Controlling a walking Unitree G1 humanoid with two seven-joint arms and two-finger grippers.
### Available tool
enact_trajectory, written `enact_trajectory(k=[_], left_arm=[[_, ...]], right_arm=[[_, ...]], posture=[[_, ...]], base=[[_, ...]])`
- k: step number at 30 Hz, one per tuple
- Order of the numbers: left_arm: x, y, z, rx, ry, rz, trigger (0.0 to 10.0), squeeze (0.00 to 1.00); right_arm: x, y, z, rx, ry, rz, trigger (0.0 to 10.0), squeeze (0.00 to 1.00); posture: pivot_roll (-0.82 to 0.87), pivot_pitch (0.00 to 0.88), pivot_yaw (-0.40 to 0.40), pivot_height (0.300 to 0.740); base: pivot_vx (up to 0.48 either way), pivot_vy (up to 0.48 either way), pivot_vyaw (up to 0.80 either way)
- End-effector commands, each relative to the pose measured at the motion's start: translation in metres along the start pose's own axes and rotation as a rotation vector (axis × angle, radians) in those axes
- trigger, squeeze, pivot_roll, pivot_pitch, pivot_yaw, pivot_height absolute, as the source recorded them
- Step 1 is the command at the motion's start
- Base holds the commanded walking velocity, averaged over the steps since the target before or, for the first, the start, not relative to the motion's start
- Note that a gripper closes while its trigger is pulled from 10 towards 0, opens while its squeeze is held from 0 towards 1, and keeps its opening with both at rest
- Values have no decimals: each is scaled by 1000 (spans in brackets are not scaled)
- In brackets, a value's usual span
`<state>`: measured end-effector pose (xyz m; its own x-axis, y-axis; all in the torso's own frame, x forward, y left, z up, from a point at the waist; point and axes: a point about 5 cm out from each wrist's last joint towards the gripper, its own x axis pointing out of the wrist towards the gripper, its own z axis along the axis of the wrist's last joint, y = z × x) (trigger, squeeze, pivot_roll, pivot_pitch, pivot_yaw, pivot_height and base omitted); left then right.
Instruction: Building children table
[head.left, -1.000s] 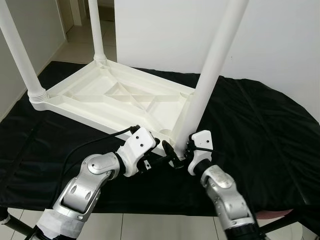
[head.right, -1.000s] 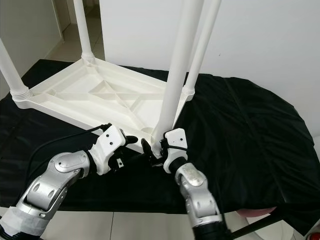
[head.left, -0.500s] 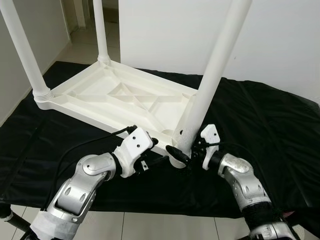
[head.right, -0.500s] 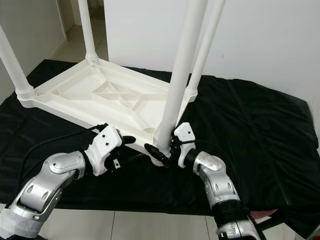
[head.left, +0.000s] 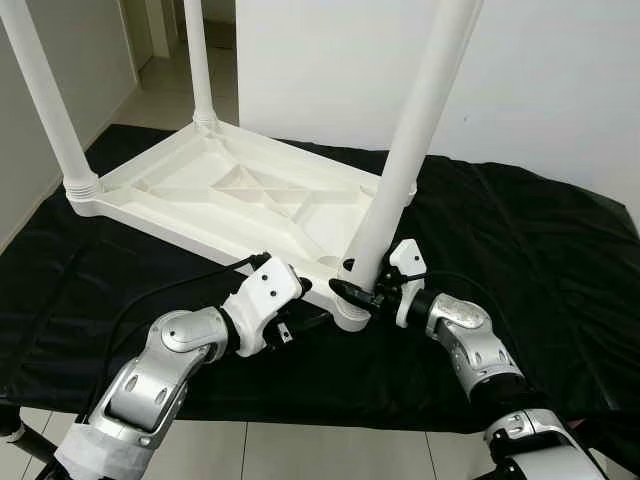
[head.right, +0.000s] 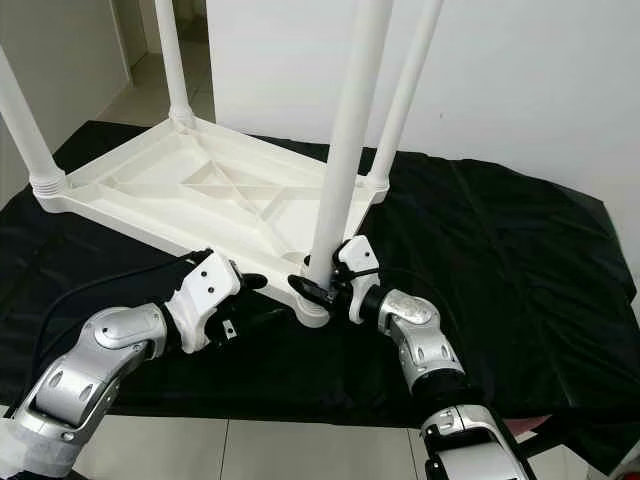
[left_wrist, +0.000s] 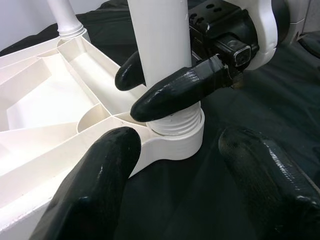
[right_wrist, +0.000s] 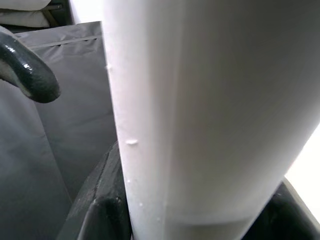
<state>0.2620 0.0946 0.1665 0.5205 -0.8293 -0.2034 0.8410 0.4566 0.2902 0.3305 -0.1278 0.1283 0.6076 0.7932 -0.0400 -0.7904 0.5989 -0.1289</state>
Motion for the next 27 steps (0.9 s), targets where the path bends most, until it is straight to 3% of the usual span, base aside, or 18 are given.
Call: enact_trajectory(k=[1,8,9,10,14,20,22,27], left_arm=[[2,-5,2,-4,-9,-18,10000,0],[5,-5,2,-9,-13,-7,10000,0],[6,-3,2,-16,-17,11,10000,0],[6,-3,2,-16,-17,11,10000,0],[6,2,4,-38,-27,89,10000,0],[6,2,3,-39,-28,100,10000,0],[7,6,5,-46,-34,137,10000,0],[7,15,7,-67,-53,205,10000,0]], right_arm=[[-4,4,-9,25,28,-2,0,0],[-10,7,-11,40,8,-47,0,0],[-10,9,-13,43,10,-103,10000,0],[-10,9,-13,43,10,-103,10000,0],[-10,14,-15,71,32,-427,10000,0],[-8,17,-16,115,47,-593,10000,0],[-7,23,-17,162,68,-766,10000,0],[1,40,-14,195,57,-832,10000,0]], posture=[[48,0,-107,740],[46,0,-114,740],[40,0,-118,740],[40,0,-118,740],[30,0,-113,740],[32,0,-113,740],[31,0,-115,740],[27,0,-110,740]], base=[[0,0,0],[0,0,0],[0,0,0],[0,0,0],[0,0,0],[0,0,0],[0,0,0],[0,0,0]])
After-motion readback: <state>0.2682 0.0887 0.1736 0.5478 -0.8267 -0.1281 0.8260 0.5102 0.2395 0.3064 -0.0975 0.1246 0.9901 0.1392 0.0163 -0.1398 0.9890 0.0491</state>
